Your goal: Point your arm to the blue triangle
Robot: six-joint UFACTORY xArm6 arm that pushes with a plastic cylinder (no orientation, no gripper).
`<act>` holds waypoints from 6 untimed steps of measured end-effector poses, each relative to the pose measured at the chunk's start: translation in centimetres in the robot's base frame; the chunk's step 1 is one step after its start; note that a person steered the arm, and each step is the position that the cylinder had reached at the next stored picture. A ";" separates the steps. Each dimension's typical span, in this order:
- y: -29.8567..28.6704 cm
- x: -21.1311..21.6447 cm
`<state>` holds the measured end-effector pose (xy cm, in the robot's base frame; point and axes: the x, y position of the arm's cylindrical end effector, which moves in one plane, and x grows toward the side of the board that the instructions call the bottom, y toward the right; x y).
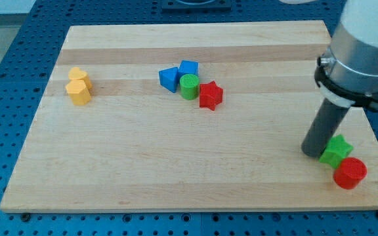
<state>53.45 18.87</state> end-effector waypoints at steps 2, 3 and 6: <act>0.2 -0.2; -6.2 -0.8; -28.0 -6.5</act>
